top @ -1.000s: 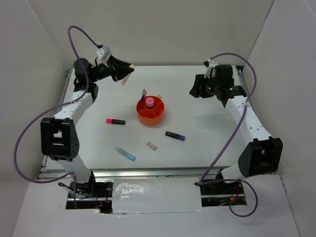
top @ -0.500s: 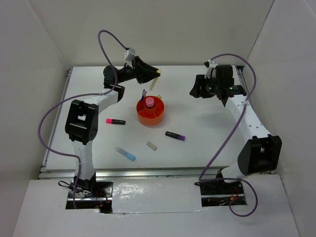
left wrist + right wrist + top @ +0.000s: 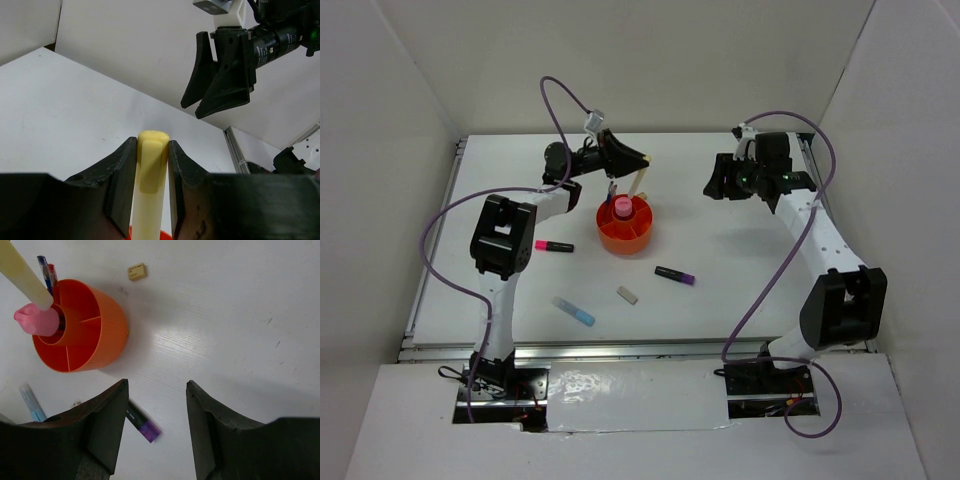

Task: Sort the stationery into containers
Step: Place the pen in the storage box.

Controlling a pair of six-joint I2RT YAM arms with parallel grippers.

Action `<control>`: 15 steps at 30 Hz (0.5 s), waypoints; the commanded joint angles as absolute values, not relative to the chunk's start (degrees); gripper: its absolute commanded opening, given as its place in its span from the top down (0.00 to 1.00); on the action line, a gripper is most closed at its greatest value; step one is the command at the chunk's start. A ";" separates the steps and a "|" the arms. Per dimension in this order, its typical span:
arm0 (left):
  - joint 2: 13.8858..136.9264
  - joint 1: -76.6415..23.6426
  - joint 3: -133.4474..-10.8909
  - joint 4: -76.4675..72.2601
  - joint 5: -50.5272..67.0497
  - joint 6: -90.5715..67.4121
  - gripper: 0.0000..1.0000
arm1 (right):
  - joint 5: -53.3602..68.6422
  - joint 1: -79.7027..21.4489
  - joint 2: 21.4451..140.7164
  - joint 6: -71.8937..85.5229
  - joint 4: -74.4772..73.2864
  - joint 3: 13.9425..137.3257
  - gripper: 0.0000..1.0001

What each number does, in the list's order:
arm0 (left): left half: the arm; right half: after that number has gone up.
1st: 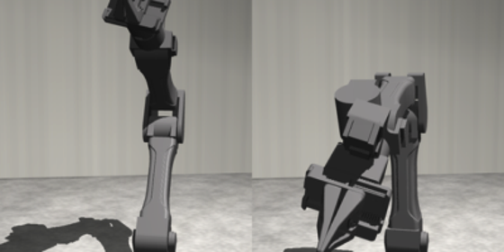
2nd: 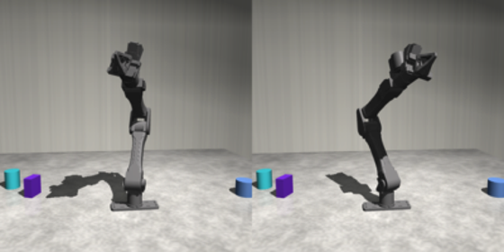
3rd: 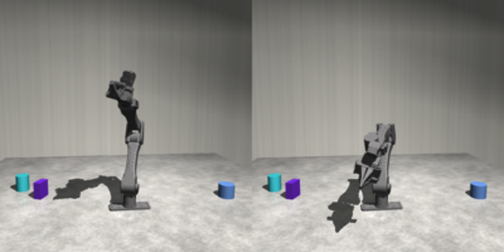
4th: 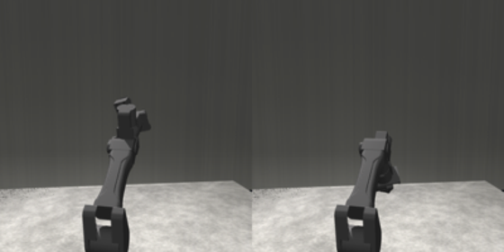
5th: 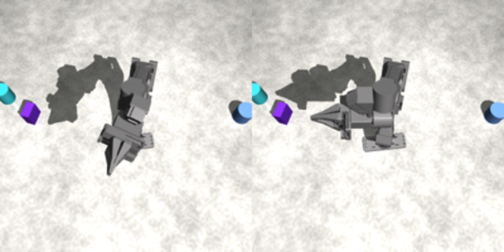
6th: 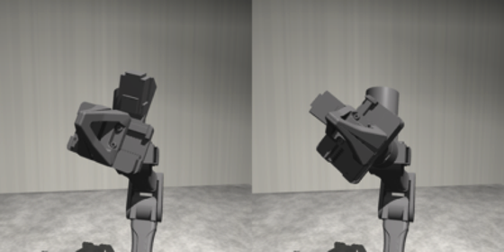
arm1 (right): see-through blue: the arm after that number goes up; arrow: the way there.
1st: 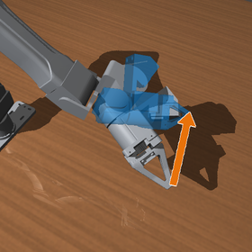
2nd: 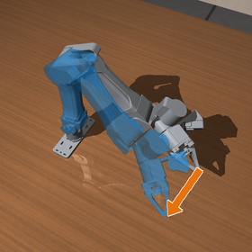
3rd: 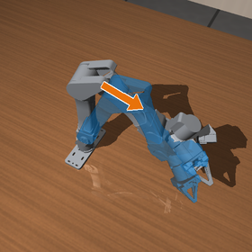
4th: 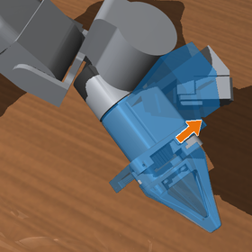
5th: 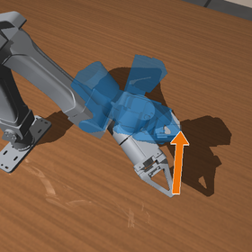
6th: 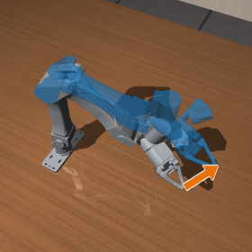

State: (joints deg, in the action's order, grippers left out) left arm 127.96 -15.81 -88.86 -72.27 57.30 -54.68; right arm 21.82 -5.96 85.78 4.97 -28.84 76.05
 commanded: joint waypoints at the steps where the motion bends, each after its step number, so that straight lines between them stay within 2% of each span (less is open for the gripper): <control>1: 128.32 -16.08 -89.39 -91.66 57.48 -56.25 1.00 | 22.85 -5.36 86.92 4.31 -29.70 77.34 0.43; 6: 129.20 -16.26 -88.42 -93.08 57.74 -56.25 0.98 | 23.55 -5.36 87.80 4.39 -29.71 77.70 0.43; 15: 132.19 -16.43 -90.52 -93.78 57.92 -56.08 0.89 | 24.26 -5.01 88.77 3.78 -30.41 77.43 0.43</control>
State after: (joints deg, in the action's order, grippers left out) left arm 130.56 -15.99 -88.71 -73.60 57.34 -55.88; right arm 23.27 -5.74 88.25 4.60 -29.74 76.05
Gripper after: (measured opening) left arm 0.395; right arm 0.567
